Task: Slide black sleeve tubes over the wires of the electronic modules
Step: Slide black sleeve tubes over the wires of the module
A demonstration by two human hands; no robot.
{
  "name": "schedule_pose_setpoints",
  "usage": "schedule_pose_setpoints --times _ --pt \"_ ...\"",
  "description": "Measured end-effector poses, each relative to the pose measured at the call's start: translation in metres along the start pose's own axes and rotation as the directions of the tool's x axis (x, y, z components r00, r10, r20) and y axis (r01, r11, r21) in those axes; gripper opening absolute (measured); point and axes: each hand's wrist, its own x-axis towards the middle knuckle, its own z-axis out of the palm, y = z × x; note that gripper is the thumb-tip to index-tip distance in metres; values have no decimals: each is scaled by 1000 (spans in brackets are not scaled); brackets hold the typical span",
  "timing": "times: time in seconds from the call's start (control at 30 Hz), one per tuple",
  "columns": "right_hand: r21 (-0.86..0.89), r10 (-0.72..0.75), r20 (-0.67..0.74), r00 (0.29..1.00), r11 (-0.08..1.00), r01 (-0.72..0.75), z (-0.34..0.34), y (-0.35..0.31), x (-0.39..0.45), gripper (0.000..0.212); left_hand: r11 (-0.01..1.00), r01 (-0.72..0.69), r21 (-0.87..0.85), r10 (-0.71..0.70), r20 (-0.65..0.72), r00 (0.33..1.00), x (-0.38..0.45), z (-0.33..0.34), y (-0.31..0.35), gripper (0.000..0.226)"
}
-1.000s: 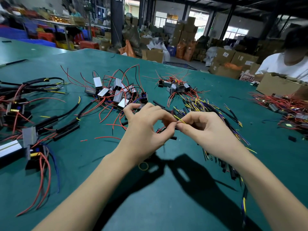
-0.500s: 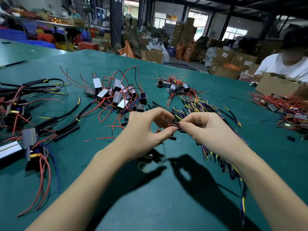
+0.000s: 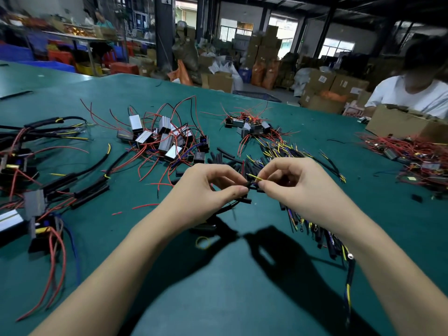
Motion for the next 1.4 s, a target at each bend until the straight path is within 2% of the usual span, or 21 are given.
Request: schedule_pose_setpoints --times 0.1,0.27,0.5,0.7,0.9,1.07,1.17,1.27,1.4 --pt "-83 -40 -21 999 996 38 -3 0 0 12 1000 -7 -2 7 -37 999 0 3 0 14" --pt "-126 -59 2 998 990 58 -4 -1 1 11 999 17 -48 -20 -51 999 -1 5 -1 12" --pt "-301 -139 7 990 944 134 -7 -6 -1 11 977 60 -204 -73 -54 996 -2 12 2 11" --pt "-194 -102 53 993 975 110 -11 -6 0 7 960 64 -273 -79 -46 996 -2 12 5 15" --pt "-249 -77 64 995 964 91 -21 -3 1 10 967 64 -245 -78 -49 996 -2 11 5 15" --pt "-275 -148 60 987 948 158 -19 -5 0 13 950 35 -311 -60 -71 996 -3 18 6 10" --pt "-224 -143 22 989 964 145 -20 -6 0 9 923 25 -384 -67 -96 993 -4 24 8 11" --pt "-183 -115 59 992 975 124 -24 -8 0 5 950 37 -310 -91 -162 983 -4 25 9 13" --pt "-247 -119 68 991 960 132 -34 -9 -2 8 964 44 -261 -93 -179 979 -4 23 12 9"
